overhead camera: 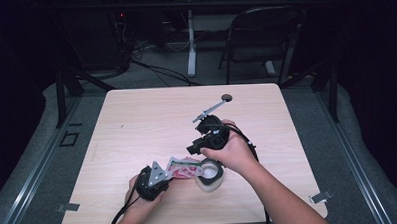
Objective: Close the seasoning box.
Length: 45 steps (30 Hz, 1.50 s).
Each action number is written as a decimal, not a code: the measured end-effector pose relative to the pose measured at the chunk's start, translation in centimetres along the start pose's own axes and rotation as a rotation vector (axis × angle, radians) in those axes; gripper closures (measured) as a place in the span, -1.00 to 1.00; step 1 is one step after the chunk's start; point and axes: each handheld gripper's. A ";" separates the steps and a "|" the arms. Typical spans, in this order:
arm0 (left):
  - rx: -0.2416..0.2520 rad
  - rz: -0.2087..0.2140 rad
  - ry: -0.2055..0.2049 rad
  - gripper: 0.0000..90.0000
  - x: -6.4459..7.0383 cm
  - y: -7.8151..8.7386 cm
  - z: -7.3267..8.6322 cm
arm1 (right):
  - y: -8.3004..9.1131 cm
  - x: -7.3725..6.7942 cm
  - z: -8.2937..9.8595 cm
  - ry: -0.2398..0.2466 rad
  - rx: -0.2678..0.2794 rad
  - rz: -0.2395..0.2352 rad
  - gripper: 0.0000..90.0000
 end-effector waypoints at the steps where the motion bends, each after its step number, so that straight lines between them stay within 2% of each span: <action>1: 0.002 0.007 0.010 0.76 -0.1 0.0 0.0 | 0.2 0.0 0.2 -0.003 0.017 0.004 0.40; 4: 0.010 0.034 0.049 0.76 -0.6 0.0 0.2 | 0.6 0.0 0.9 -0.012 0.055 0.017 0.37; 6: 0.014 0.045 0.067 0.76 -0.8 0.0 0.3 | 1.0 0.2 1.6 -0.027 0.091 0.006 0.37; 12: 0.032 0.093 0.149 0.75 -1.6 -0.1 0.8 | 1.8 0.7 3.2 -0.060 0.130 -0.011 0.35; 18: 0.048 0.139 0.214 0.75 -2.3 -0.2 1.2 | 2.6 0.9 4.6 -0.072 0.157 -0.001 0.32; 22: 0.057 0.167 0.251 0.74 -2.7 -0.3 1.4 | 2.7 0.8 5.6 -0.081 0.192 -0.016 0.31; 27: 0.066 0.172 0.276 0.75 -3.0 -0.3 1.6 | 2.7 0.6 6.8 -0.073 0.231 -0.010 0.29; 33: 0.074 0.165 0.289 0.79 -3.3 -0.1 1.8 | 3.3 0.5 8.3 -0.089 0.298 -0.007 0.28; 37: 0.081 0.155 0.294 0.81 -3.6 0.2 1.8 | 3.7 0.6 8.8 -0.082 0.302 -0.004 0.25; 42: 0.104 0.144 0.315 0.83 -4.1 0.8 1.9 | 3.7 1.1 9.6 -0.116 0.317 -0.026 0.24; 45: 0.121 0.119 0.329 0.83 -4.8 1.5 2.0 | 3.8 1.1 9.8 -0.129 0.331 -0.041 0.23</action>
Point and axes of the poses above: each handheld gripper's, and its own axes: y roughly backward along the jaws, z roughly out of its underside, x roughly to its right, and after that the axes turned 7 degrees about -x, right-handed
